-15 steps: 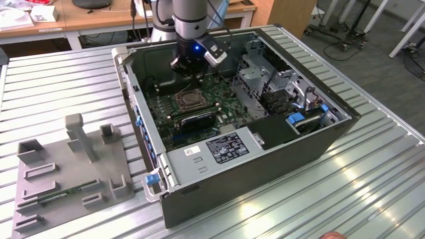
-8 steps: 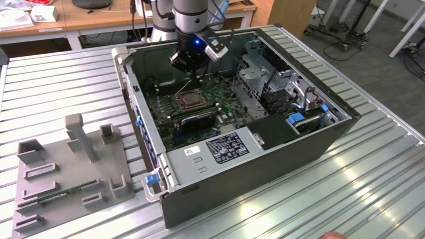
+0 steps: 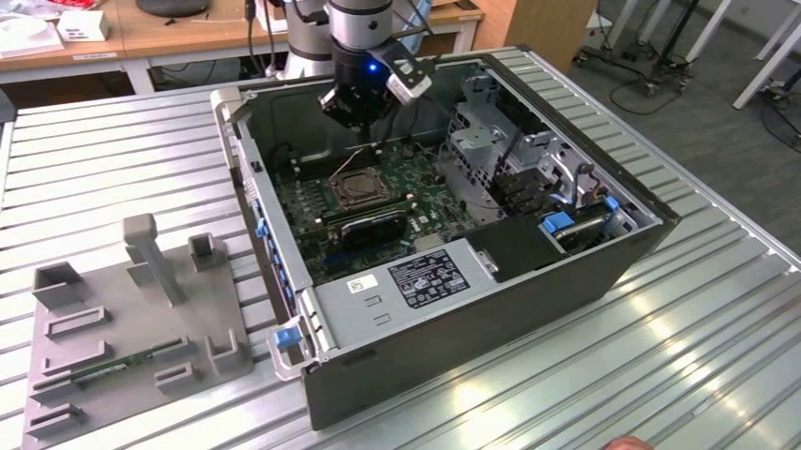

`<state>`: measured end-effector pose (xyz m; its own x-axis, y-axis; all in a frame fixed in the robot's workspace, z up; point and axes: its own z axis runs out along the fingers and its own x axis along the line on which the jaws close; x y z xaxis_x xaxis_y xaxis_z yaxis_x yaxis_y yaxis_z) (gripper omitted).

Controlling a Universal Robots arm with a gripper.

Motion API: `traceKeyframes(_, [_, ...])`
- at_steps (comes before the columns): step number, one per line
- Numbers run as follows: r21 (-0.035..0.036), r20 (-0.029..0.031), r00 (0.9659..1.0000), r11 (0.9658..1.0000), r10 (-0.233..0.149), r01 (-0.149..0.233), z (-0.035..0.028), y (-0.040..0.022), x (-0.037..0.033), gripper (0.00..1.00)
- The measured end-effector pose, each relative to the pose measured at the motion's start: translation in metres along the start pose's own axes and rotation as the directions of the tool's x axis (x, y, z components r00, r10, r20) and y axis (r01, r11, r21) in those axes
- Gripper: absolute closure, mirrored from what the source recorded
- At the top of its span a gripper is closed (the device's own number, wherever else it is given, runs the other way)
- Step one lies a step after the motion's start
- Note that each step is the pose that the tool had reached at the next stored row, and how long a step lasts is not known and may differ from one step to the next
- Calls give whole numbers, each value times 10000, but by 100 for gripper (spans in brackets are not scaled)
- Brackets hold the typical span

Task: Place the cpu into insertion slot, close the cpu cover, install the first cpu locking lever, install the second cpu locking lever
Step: 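Install the first cpu locking lever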

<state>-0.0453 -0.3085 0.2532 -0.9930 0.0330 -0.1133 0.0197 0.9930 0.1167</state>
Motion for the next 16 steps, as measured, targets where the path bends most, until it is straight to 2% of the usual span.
traceKeyframes(2, [-226, 15, 10000, 9997, 24, -23, -1, -2, 10, 89])
traceKeyframes(3, [-289, 27, 10000, 9996, 31, -30, -4, -4, 26, 89])
traceKeyframes(4, [-313, 36, 10000, 9995, 31, -30, -7, -7, 50, 89])
traceKeyframes(11, [-319, 48, 10000, 9995, 32, -30, -20, -46, 238, 89])
traceKeyframes(16, [-348, 61, 10000, 9994, 37, -35, 10, -107, 287, 89])
